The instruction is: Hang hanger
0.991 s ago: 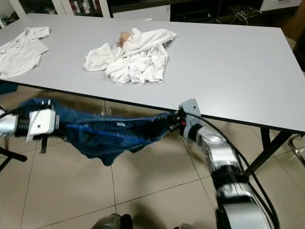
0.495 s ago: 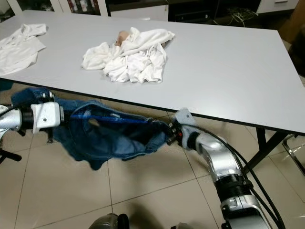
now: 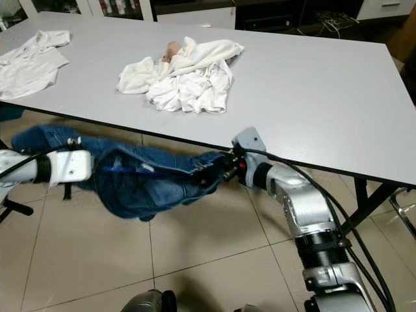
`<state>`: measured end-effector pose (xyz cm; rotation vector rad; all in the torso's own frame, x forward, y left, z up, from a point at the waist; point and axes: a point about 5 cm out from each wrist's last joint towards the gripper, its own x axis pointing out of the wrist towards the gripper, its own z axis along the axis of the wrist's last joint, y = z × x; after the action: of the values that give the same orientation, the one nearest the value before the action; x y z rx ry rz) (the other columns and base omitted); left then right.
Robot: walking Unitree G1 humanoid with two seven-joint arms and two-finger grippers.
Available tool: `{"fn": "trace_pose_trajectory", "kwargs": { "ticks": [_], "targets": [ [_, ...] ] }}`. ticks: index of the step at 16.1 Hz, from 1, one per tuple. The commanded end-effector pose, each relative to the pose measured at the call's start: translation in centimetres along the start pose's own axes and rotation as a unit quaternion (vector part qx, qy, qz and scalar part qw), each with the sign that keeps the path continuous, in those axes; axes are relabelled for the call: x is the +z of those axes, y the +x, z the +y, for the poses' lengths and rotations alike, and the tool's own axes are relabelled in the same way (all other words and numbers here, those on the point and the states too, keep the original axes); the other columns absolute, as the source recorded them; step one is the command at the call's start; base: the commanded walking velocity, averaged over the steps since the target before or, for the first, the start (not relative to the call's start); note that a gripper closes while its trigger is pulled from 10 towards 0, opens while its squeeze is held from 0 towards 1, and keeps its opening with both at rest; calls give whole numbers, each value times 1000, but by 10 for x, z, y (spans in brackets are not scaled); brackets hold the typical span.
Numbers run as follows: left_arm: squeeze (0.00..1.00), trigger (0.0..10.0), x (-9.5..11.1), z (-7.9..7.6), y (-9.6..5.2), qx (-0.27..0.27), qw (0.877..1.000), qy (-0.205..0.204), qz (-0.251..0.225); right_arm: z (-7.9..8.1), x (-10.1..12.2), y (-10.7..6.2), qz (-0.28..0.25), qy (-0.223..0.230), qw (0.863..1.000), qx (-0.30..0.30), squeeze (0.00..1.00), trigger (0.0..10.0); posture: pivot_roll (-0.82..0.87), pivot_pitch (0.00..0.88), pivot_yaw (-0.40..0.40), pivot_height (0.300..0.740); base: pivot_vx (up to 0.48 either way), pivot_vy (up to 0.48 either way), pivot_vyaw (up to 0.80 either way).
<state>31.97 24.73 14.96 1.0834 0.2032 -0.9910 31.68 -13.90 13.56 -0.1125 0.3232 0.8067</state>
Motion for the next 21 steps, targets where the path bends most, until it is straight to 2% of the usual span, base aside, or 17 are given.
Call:
{"fn": "trace_pose_trajectory", "kwargs": {
  "ticks": [1, 5, 7, 10, 13, 15, 16, 18, 21],
  "targets": [
    [0, 0, 0, 6, 2, 21, 1000, 10, 18, 6, 4, 1, 0, 0, 1000, 13, 0, 0, -18, 43, 75, 740, 0, 0, 0],
    [0, 0, 14, 17, 19, 96, 995, -4, -17, 25, 11, 7, -14, 39, 998, 39, 0, 0, -19, 40, 78, 740, 0, 0, 0],
    [0, 0, 25, 21, 31, 139, 989, -23, -47, 38, 14, 19, -26, 70, 997, 37, 0, 0, -18, 38, 80, 740, 0, 0, 0],
    [0, 0, 33, 22, 39, 181, 978, -62, -84, 44, 19, 31, -39, 77, 996, 14, 0, 0, -15, 31, 85, 740, 0, 0, 0],
    [0, 0, 36, 15, 48, 189, 974, -84, -93, 56, 40, 39, -81, 69, 994, 17, 0, 0, -12, 25, 85, 740, 0, 0, 0],
    [0, 0, 40, 17, 53, 209, 967, -103, -105, 64, 50, 43, -97, 56, 993, 34, 0, 0, -9, 21, 85, 740, 0, 0, 0],
    [0, 0, 44, 19, 54, 220, 961, -118, -119, 68, 49, 45, -93, 46, 994, 41, 0, 0, -9, 18, 85, 740, 0, 0, 0],
    [0, 0, 54, 26, 56, 249, 941, -161, -162, 81, 32, 53, -62, 2, 996, 59, 0, 0, -10, 17, 86, 740, 0, 0, 0],
    [0, 0, 59, 34, 55, 281, 921, -195, -188, 88, 18, 62, -53, -22, 997, 51, 0, 0, -11, 16, 87, 740, 0, 0, 0]
  ]
}}
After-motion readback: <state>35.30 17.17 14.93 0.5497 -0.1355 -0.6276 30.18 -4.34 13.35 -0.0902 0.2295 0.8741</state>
